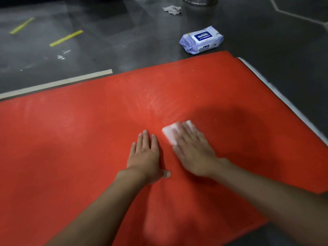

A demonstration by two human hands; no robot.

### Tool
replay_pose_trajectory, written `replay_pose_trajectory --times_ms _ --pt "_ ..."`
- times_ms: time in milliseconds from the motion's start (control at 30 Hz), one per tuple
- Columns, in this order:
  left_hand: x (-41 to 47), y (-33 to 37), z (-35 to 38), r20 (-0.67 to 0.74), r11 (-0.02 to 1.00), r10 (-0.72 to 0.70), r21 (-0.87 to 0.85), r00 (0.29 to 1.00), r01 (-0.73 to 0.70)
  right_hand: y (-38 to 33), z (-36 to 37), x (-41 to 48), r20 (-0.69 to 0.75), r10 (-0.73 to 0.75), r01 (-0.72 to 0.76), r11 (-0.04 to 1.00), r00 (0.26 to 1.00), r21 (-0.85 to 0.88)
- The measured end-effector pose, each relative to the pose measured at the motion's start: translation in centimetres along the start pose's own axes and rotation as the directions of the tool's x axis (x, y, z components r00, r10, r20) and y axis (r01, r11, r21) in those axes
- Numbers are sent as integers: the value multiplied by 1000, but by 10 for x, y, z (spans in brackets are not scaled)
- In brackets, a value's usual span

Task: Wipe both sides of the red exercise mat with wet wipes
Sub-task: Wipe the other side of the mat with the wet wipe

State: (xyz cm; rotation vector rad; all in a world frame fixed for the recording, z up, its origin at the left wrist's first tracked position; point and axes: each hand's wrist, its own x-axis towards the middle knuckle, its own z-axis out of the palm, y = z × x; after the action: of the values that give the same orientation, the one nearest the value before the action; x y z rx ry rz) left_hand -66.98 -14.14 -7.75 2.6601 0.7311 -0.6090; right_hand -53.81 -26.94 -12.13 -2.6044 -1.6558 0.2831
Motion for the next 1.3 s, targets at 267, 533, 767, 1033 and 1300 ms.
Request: replay_pose_trajectory --times_ms 267,533,767,1033,1300 --pt "-19 5 16 -77 999 5 39 997 -2 18 -5 -24 8 89 -89 995 996 -40" --pt "-24 4 19 -3 998 21 58 1000 -21 20 -5 -40 0 124 -124 992 992 -32" --pt "-41 2 33 21 997 46 60 999 -47 29 -7 -57 9 -28 28 1000 1000 -9" --pt "-58 4 44 -60 999 39 -22 997 -41 14 -4 -87 2 -151 151 989 989 3" --pt "-67 8 58 -101 998 12 -63 995 -18 1 3 -114 121 -203 201 979 972 31"
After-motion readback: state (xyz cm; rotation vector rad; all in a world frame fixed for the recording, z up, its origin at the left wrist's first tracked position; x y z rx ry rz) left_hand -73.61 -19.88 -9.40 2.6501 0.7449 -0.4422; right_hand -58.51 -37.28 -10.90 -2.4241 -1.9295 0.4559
